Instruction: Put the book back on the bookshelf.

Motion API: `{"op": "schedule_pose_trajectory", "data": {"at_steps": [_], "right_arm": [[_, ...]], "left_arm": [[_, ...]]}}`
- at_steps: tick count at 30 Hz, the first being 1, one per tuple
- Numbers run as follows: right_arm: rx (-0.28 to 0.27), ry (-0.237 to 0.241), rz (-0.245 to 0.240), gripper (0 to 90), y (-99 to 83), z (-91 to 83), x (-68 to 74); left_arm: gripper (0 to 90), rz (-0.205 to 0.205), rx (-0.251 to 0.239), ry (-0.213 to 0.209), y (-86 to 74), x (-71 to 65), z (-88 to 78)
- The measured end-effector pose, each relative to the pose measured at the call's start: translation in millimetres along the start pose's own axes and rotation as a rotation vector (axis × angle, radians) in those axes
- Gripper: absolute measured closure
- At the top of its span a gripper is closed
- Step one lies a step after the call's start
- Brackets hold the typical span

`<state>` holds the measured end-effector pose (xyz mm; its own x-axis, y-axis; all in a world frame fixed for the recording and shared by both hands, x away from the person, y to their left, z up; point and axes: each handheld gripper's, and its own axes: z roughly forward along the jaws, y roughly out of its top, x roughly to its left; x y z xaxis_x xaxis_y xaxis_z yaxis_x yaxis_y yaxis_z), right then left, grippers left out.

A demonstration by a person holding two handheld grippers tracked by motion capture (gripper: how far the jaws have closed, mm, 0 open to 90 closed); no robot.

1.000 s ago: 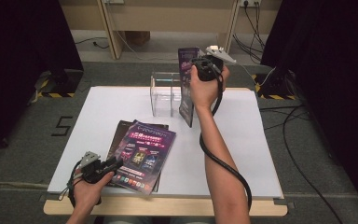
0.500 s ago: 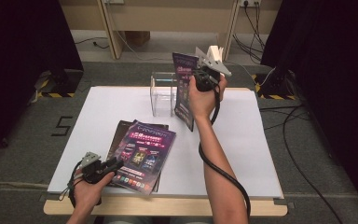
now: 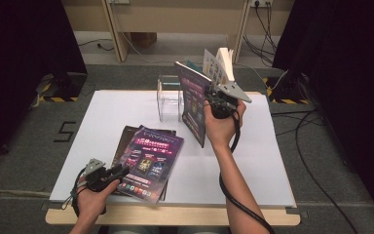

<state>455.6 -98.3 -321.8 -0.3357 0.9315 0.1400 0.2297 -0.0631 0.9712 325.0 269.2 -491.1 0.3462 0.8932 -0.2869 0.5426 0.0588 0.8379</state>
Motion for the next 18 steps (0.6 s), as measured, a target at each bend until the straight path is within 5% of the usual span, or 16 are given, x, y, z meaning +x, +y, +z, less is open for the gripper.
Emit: {"op": "schedule_pose_trajectory", "data": {"at_steps": [18], "right_arm": [[0.117,0.024,0.000,76.4,-1.1,-18.5,-6.8]], "left_arm": [[60.3,-0.006,0.002,-0.006,-0.3,-1.1,0.6]]}}
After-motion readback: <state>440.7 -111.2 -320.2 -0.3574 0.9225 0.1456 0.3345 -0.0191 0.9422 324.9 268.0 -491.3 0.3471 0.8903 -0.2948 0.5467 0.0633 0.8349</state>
